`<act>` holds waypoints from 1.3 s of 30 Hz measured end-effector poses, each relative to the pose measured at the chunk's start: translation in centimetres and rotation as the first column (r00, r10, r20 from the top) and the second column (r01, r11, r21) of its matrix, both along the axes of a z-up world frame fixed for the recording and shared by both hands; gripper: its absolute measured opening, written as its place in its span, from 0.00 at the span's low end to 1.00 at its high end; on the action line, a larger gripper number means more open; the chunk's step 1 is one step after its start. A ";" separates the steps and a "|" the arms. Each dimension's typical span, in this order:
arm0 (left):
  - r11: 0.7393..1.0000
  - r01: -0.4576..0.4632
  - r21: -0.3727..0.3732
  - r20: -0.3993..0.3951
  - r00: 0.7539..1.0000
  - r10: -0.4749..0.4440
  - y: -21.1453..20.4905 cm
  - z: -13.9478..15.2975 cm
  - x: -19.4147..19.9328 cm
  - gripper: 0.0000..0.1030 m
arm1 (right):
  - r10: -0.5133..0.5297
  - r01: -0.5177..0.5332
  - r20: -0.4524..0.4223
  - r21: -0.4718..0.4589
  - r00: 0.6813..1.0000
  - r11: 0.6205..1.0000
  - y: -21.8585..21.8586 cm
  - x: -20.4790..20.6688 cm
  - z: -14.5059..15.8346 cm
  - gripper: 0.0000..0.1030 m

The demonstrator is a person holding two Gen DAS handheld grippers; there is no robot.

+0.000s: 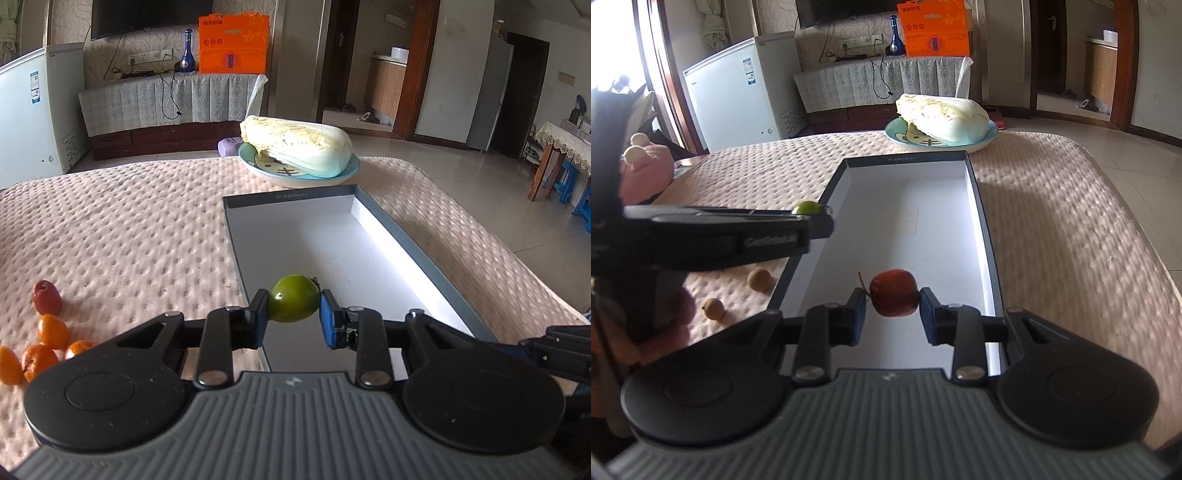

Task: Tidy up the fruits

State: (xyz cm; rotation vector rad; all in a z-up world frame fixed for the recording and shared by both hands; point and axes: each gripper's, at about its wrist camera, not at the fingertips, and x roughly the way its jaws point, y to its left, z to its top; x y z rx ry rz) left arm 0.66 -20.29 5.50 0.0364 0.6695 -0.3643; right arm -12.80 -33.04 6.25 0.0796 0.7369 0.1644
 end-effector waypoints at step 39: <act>1.000 0.028 0.009 0.055 0.998 -0.028 -0.6 0.5 0.9 0.72 | -0.014 0.014 -0.023 -0.023 1.000 1.000 1.6 1.7 -1.4 0.34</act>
